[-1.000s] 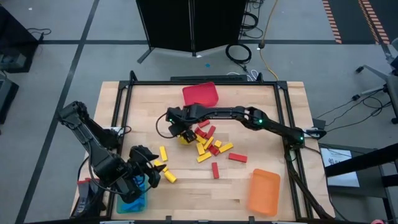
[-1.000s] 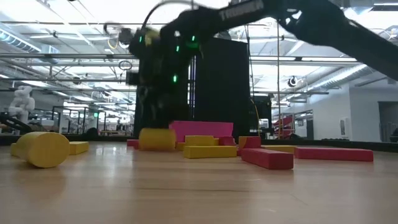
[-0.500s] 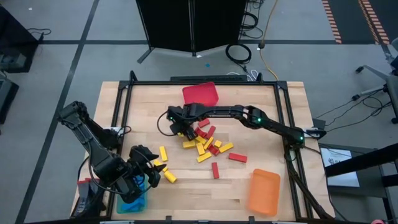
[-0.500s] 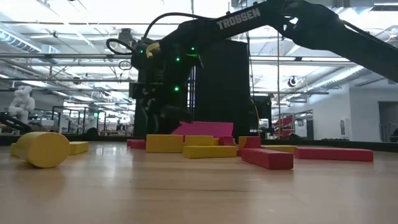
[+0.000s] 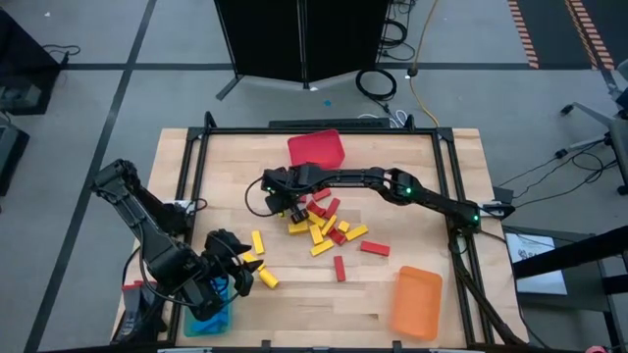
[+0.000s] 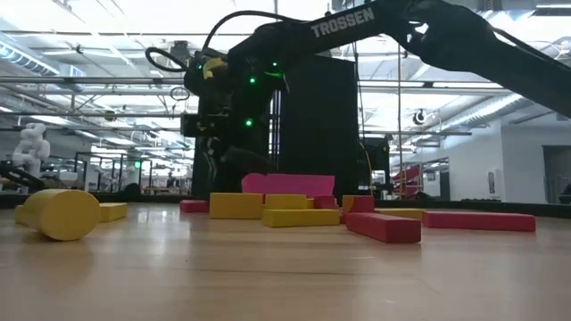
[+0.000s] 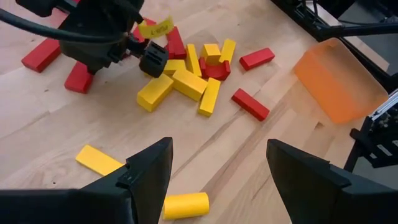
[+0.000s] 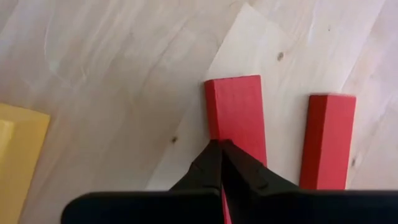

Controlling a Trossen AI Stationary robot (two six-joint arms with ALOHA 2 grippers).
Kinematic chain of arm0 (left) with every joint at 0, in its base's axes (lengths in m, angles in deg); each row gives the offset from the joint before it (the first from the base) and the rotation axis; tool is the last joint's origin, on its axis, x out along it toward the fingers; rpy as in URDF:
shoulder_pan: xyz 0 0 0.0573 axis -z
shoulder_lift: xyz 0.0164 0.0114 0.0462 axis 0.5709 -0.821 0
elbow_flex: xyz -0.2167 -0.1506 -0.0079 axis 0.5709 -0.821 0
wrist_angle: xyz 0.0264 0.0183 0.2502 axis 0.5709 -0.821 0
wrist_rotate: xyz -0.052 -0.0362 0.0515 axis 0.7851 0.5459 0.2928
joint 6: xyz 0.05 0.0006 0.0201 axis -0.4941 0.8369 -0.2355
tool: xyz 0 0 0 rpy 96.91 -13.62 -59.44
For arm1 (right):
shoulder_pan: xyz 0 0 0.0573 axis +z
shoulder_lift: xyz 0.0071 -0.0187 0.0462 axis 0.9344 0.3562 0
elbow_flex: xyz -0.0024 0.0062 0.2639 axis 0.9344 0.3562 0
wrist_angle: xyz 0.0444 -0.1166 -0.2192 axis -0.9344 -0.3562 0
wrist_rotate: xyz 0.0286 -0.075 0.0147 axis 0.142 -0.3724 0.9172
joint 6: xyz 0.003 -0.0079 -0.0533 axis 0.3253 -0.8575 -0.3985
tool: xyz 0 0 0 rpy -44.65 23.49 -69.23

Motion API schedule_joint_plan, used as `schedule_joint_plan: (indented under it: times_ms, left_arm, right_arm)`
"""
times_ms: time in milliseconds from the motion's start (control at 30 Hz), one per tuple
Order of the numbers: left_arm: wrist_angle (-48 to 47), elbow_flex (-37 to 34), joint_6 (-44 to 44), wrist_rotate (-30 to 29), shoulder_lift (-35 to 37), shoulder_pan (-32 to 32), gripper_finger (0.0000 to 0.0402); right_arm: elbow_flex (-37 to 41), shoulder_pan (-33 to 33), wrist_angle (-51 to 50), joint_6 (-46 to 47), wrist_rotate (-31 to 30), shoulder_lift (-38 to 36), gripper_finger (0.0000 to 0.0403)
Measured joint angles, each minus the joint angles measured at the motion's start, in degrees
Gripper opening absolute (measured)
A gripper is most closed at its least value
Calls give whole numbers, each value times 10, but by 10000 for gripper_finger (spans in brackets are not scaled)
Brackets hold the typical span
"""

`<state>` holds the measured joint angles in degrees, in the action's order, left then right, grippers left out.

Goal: Sort blocks
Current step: Put the red block into the red bin

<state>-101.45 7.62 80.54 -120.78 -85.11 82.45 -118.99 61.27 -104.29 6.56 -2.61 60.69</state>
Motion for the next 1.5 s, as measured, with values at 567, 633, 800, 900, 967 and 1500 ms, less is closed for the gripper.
schedule_joint_plan:
  times_ms: [567,633,800,900,967,1500]
  left_arm:
    - [10,0,0,1,0,0,264]
    - [10,0,0,1,0,0,264]
    - [10,0,0,0,0,0,264]
    - [13,0,0,0,0,0,264]
    - [16,0,0,0,0,0,264]
    - [16,0,1,-2,0,0,264]
  right_arm:
    - [-14,4,-80,2,86,-55,78]
    - [-13,3,-72,-7,87,-54,115]
    - [-15,-10,-13,2,53,-46,205]
    - [-15,-19,22,10,39,-38,241]
    - [-15,-23,30,21,43,-33,252]
    - [-19,-25,-5,33,65,21,173]
